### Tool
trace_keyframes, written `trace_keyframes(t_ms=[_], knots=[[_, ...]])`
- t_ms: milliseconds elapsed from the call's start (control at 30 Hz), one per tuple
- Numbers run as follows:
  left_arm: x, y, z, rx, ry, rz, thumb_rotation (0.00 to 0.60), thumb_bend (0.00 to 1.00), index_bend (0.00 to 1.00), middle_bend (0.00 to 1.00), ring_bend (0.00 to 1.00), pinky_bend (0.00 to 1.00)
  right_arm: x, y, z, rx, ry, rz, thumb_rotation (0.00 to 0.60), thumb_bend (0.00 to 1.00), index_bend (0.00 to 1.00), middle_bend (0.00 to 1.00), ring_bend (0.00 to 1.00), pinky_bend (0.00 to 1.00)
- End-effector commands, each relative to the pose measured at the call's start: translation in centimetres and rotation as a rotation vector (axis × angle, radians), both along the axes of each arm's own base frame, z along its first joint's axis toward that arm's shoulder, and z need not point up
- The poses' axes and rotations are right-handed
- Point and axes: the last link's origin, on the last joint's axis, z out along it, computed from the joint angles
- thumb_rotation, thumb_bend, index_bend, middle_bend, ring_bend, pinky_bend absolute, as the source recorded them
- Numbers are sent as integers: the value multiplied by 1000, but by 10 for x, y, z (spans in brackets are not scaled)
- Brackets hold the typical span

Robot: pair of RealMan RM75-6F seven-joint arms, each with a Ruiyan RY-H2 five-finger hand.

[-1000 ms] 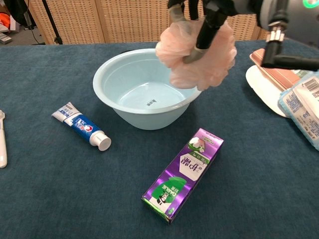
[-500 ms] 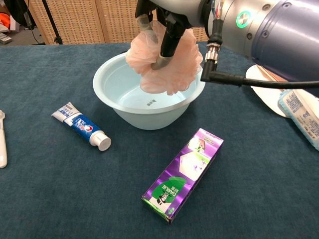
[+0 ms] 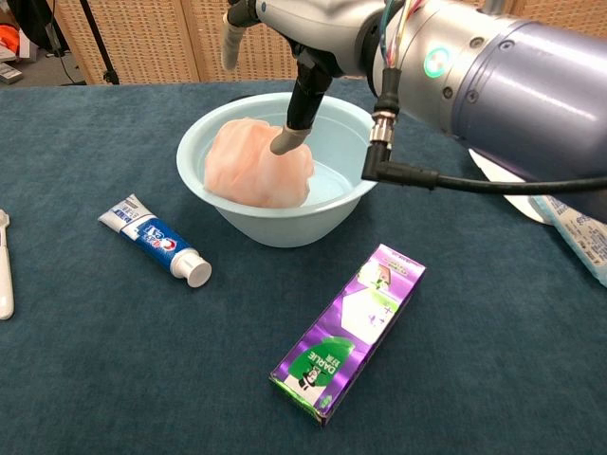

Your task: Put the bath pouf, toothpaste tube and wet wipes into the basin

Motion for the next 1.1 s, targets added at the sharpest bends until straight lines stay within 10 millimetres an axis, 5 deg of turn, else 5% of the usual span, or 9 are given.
trace_keyframes(t_ms=[33,300,467,900,1100], knots=[[0,0,0,-1,1,-1,600,257,152,0,0,93,-1,0,-1,11,-7,-1,600,103,250,0,0,232],[1,0,0,-2,1,-2,600,256,153,0,0,93,-8,0,1,-4,12,-4,600,102,250,0,0,230],[0,0,-1,-4,5,-1,600,257,153,0,0,93,-31,2,15,-45,63,-43,600,105,250,0,0,203],[2,-1,-4,8,31,0,600,257,152,0,0,93,-114,46,82,-169,72,-99,600,105,216,0,0,114],[4,-2,-8,4,47,-8,600,256,152,0,0,93,-174,73,107,-221,99,-155,600,102,48,0,0,12]])
